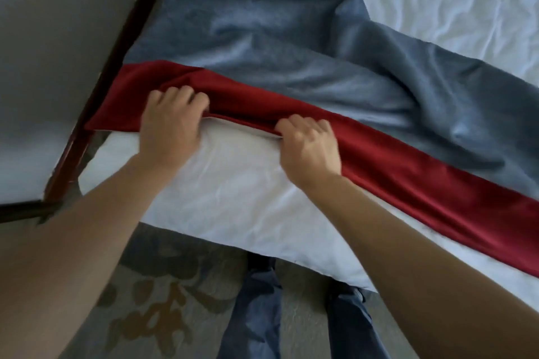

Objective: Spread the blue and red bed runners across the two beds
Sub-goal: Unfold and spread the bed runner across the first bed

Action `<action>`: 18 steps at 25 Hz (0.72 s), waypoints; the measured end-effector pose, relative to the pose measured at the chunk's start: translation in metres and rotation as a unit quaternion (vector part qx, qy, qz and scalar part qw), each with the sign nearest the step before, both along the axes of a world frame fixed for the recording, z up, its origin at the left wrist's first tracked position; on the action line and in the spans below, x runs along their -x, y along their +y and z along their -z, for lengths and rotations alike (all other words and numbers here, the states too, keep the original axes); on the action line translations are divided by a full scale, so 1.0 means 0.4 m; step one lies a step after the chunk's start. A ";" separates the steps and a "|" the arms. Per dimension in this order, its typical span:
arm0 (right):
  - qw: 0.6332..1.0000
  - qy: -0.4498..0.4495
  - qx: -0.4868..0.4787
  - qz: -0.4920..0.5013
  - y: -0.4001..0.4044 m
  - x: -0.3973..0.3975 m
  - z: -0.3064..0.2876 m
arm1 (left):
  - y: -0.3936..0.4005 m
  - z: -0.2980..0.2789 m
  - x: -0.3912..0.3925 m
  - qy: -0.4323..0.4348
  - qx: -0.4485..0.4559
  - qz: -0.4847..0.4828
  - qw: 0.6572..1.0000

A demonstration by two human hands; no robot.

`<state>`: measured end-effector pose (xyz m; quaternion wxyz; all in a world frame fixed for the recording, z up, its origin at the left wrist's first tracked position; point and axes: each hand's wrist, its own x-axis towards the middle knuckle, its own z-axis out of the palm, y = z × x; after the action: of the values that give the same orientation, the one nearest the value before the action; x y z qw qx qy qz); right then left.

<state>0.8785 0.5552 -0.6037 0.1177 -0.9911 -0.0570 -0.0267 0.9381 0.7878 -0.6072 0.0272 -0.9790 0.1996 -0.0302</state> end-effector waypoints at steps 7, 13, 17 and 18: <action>0.999 0.026 -0.012 0.043 -0.068 0.093 0.011 | -0.184 -0.008 0.097 0.017 0.068 0.101 0.992; 0.994 0.018 0.015 0.109 -0.298 0.242 0.005 | -0.461 -0.011 0.203 0.071 0.113 0.178 0.975; 0.983 0.033 0.022 0.181 -0.476 0.371 0.006 | -0.644 -0.006 0.273 0.097 0.110 0.223 0.964; 0.978 0.030 0.017 0.204 -0.522 0.406 0.007 | -0.685 -0.002 0.294 0.100 0.105 0.235 0.961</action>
<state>0.7161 0.3465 -0.6066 0.0943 -0.9840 0.1497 -0.0192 0.8204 0.5136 -0.6064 -0.1038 -0.8998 0.4218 0.0420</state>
